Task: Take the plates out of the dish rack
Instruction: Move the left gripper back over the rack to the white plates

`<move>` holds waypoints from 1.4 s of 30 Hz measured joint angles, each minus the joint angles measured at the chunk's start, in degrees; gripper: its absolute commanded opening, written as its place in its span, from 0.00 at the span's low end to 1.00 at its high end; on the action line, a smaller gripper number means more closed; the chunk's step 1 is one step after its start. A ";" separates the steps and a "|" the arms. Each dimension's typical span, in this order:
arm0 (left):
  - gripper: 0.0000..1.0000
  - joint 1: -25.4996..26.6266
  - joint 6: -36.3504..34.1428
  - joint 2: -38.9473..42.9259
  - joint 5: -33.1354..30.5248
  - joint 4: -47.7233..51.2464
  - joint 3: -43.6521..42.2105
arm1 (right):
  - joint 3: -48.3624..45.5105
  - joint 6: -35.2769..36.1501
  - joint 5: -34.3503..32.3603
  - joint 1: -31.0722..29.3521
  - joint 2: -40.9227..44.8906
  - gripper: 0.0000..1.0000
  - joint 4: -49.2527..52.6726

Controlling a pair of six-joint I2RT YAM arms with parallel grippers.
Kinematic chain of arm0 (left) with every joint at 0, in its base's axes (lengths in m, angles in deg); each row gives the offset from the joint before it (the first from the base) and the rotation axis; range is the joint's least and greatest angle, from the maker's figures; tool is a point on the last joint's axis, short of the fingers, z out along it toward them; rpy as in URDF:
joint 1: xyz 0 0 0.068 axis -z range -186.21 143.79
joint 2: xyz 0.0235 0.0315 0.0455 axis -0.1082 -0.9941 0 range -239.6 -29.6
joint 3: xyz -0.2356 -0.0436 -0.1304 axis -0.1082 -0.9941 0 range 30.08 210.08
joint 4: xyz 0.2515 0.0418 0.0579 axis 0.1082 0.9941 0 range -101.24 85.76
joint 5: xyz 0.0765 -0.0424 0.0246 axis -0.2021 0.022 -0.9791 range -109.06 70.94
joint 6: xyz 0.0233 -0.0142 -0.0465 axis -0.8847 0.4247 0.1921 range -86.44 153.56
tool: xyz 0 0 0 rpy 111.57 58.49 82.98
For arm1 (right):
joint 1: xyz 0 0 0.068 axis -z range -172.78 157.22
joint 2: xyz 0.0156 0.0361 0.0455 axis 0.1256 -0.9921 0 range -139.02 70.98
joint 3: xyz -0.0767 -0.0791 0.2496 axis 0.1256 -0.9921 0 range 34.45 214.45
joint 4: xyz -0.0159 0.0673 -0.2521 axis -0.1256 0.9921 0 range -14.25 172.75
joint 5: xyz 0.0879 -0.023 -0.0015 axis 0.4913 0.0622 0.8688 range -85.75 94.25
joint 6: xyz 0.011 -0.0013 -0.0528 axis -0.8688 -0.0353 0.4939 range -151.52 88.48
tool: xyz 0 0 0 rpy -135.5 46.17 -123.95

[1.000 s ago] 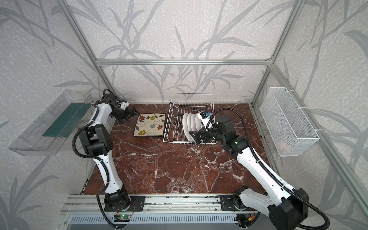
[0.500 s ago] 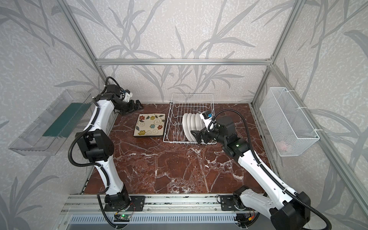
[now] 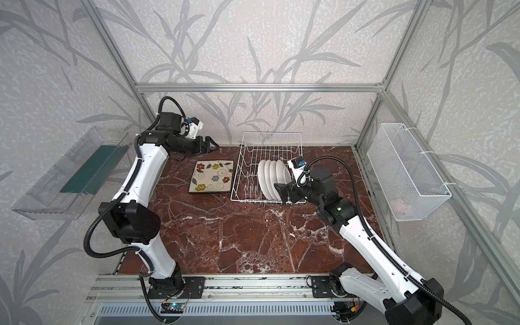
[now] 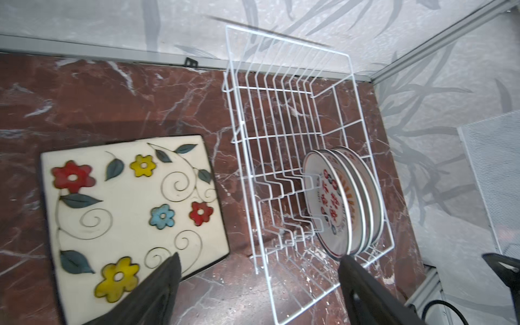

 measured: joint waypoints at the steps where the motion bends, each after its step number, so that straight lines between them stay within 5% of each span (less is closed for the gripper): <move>1: 0.79 1.14 0.63 0.61 0.28 -0.57 -0.66 | 0.00 -0.39 -0.68 0.02 0.15 0.99 0.20; 8: 0.58 8.70 3.91 1.09 0.72 -2.34 -4.07 | 0.00 -3.21 -2.56 1.31 0.98 0.99 2.23; 20: 0.51 19.32 10.10 1.11 -3.98 -5.07 -11.63 | -1.75 -6.80 -4.11 5.11 2.10 0.99 4.90; 42: 0.27 24.02 19.91 -6.01 -4.92 -16.31 -13.38 | -4.20 -9.16 -2.32 5.92 4.33 0.99 4.66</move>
